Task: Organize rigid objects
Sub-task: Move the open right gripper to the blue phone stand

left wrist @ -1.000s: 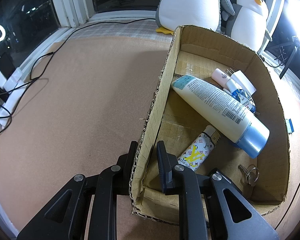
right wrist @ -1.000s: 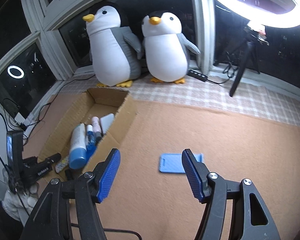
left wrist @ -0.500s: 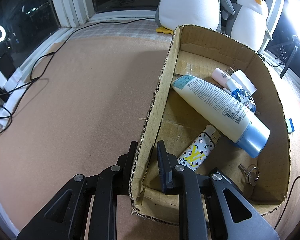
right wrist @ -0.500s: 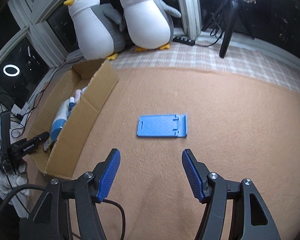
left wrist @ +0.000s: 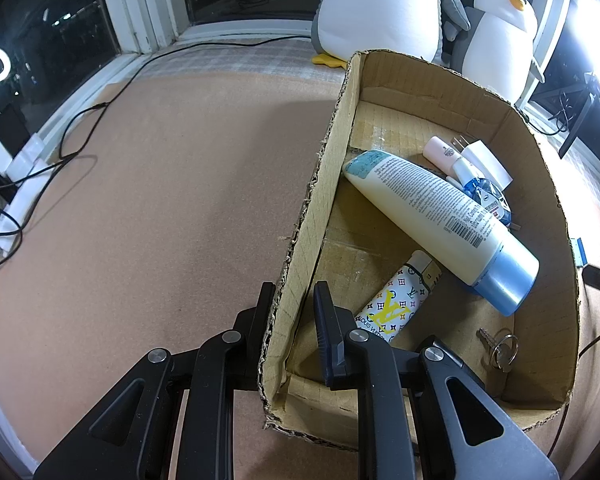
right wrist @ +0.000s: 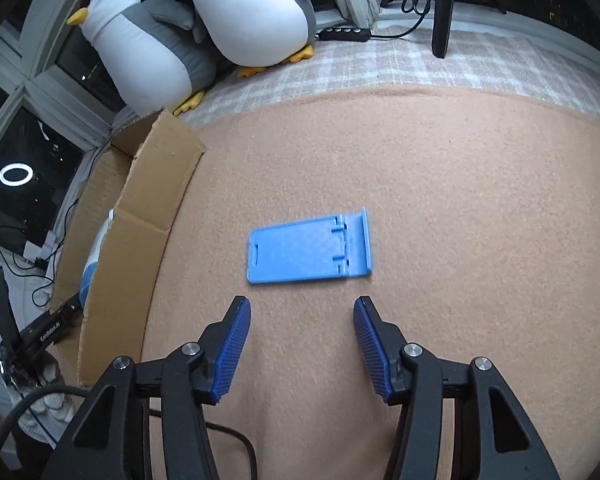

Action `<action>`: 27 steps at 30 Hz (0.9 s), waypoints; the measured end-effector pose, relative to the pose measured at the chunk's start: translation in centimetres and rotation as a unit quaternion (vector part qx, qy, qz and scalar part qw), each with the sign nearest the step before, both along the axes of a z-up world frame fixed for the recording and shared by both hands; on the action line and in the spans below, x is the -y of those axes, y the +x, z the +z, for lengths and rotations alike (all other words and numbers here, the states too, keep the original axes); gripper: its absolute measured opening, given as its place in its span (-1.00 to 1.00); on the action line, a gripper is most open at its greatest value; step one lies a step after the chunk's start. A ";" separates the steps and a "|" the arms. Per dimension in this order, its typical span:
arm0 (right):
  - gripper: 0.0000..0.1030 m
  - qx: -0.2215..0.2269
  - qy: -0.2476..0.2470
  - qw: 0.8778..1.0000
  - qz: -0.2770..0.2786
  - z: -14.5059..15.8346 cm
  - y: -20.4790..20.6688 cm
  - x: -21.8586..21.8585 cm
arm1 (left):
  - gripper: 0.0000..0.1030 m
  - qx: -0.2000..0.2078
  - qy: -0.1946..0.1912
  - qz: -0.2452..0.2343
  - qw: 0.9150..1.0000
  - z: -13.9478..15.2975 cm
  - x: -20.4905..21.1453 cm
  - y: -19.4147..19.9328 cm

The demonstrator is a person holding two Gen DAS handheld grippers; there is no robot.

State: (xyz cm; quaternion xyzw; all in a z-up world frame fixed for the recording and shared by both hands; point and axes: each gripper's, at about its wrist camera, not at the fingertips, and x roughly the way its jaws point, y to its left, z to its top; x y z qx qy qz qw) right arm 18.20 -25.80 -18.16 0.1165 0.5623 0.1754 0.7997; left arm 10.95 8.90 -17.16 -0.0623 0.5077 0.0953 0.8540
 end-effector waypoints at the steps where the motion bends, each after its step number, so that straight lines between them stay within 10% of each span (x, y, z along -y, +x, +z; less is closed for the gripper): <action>1: -0.04 -0.001 0.000 1.000 0.001 0.1 0.4 -0.1 | -0.67 0.000 0.000 0.000 1.000 0.0 -0.1 0.0; 17: -0.04 0.019 -0.019 0.999 0.027 0.2 5.4 -4.8 | -0.67 -0.001 -0.003 0.001 1.000 -0.1 -0.1 0.1; 27: -0.04 0.056 -0.111 0.991 0.043 0.5 3.3 -8.8 | -0.67 0.000 -0.001 0.001 1.000 -0.2 0.1 0.1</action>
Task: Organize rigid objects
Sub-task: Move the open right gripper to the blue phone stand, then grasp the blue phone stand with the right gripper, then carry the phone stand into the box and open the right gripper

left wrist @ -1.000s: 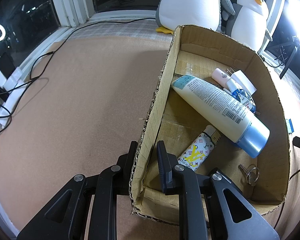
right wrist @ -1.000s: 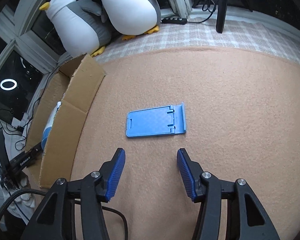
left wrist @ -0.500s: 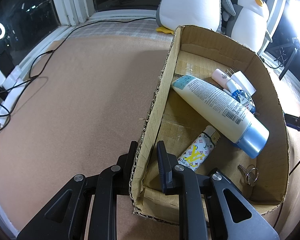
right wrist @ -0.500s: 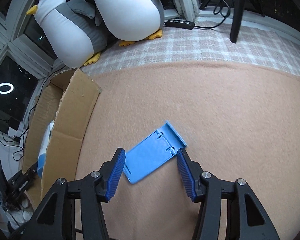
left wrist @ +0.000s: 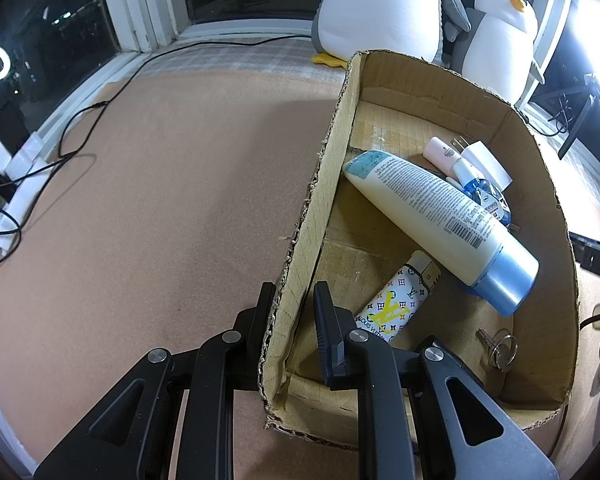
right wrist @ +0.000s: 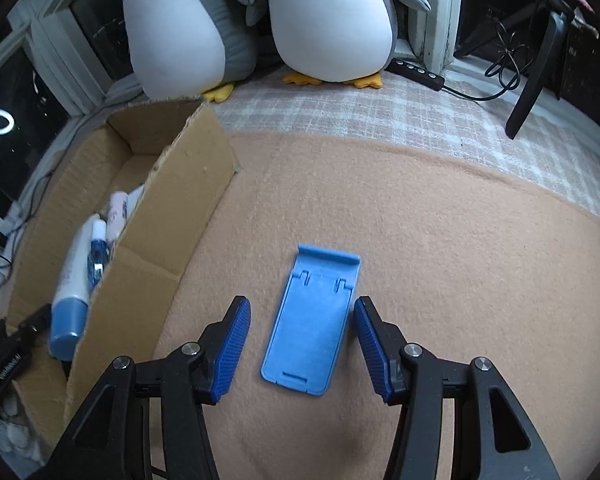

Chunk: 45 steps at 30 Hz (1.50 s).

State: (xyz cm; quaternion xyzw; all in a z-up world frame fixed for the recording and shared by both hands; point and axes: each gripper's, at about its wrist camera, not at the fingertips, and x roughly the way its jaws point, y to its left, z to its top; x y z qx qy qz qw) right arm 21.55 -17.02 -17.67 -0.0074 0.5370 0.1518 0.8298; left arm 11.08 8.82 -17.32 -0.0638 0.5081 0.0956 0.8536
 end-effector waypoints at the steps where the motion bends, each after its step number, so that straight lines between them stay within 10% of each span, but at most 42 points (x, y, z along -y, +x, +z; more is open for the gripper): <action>1: -0.04 0.003 -0.009 1.000 -0.004 -0.1 -0.3 -0.2 | -0.67 0.000 0.000 0.000 1.000 0.0 0.0 0.0; 11: -0.10 0.016 -0.071 0.997 0.007 -0.8 -1.2 -0.6 | -0.67 0.000 0.000 0.001 1.000 0.0 0.0 0.0; 45: -0.37 0.043 -0.011 0.999 -0.002 2.2 -2.2 1.5 | -0.67 0.000 0.000 0.000 1.000 0.0 0.1 0.0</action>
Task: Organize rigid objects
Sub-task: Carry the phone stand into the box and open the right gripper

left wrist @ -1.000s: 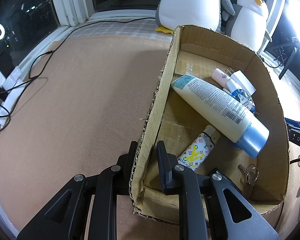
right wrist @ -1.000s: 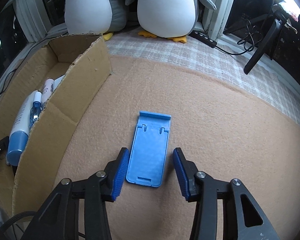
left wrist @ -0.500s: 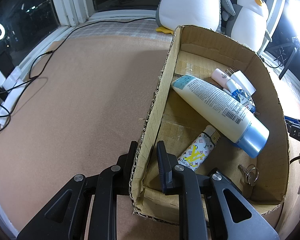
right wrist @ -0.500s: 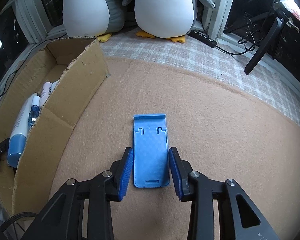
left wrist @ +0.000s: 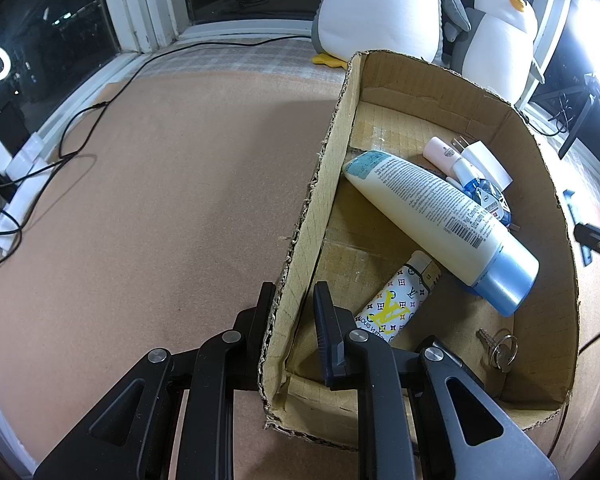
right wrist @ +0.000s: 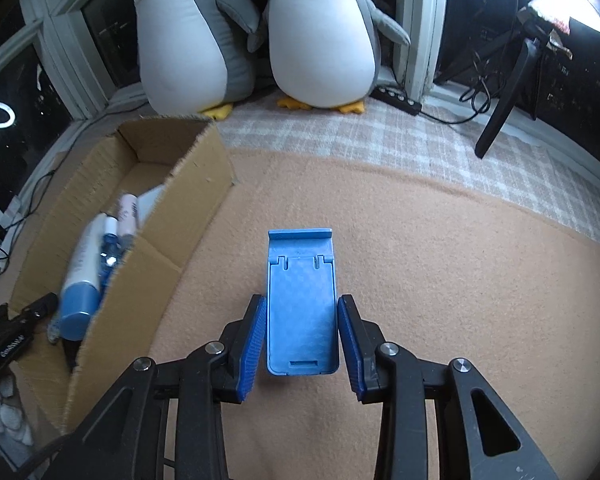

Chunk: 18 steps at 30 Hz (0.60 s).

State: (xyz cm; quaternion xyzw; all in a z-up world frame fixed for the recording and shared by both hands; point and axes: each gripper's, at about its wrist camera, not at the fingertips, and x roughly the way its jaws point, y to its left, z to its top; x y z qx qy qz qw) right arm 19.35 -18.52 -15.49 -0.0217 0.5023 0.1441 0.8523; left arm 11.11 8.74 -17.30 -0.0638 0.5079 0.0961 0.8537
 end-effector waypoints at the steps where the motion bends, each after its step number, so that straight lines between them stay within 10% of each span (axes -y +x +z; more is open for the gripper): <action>1: -0.37 0.004 0.004 1.000 0.003 0.5 -0.2 -0.1 | -0.67 0.000 0.000 0.000 1.000 0.0 0.0 0.0; 18: -0.37 0.042 0.061 0.986 0.151 6.4 -6.9 -8.3 | -0.67 0.000 0.000 0.000 1.000 0.0 0.0 0.0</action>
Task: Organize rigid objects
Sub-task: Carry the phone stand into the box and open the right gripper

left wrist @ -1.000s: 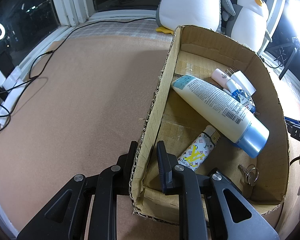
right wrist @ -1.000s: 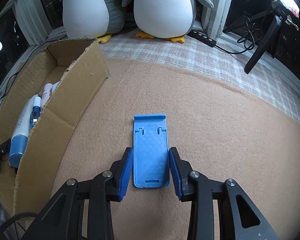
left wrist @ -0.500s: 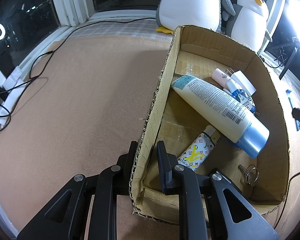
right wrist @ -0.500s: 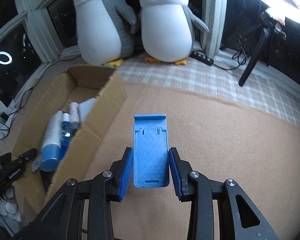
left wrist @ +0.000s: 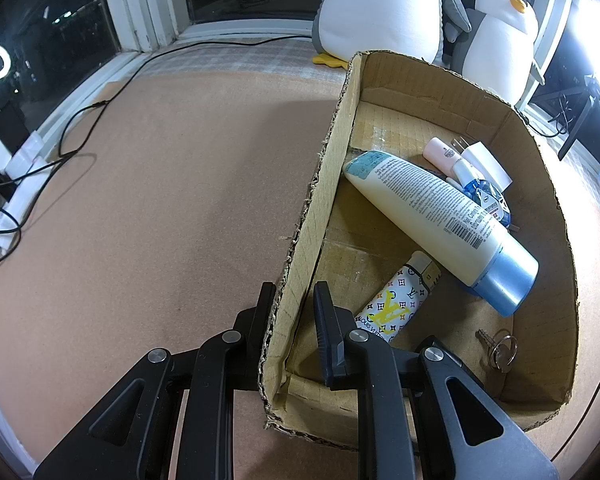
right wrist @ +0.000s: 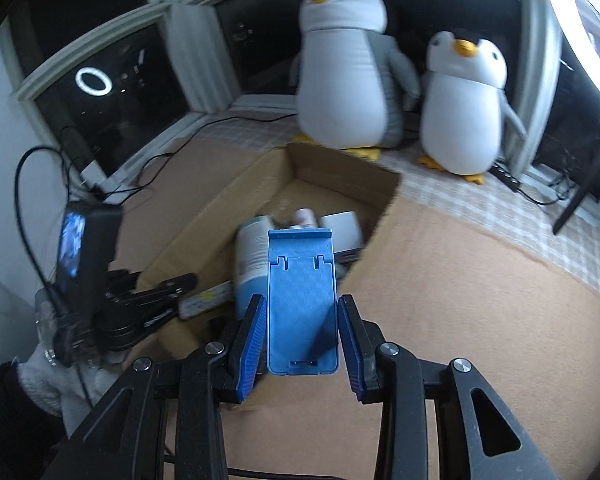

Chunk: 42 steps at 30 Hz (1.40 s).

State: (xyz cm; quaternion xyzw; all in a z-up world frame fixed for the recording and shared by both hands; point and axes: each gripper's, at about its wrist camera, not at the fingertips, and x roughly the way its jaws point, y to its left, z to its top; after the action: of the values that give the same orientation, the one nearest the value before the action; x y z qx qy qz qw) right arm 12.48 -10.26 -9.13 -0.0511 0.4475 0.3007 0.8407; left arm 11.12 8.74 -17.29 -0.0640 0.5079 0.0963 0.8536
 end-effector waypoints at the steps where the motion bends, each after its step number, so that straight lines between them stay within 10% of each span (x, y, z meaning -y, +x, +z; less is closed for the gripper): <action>1: -0.37 -0.001 -0.001 1.000 0.009 -0.1 -0.4 -0.6 | -0.67 0.000 0.000 0.000 1.000 0.0 0.0 0.0; 42: -0.06 0.016 -0.044 0.998 0.044 -1.5 -2.7 -4.7 | -0.67 0.000 0.000 0.000 1.000 0.0 0.0 0.0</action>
State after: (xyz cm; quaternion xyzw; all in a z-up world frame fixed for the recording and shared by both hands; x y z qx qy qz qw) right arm 9.83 -5.51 -10.65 -0.1130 0.4440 0.3165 0.8306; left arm 11.13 8.77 -17.25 -0.0636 0.5082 0.0966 0.8534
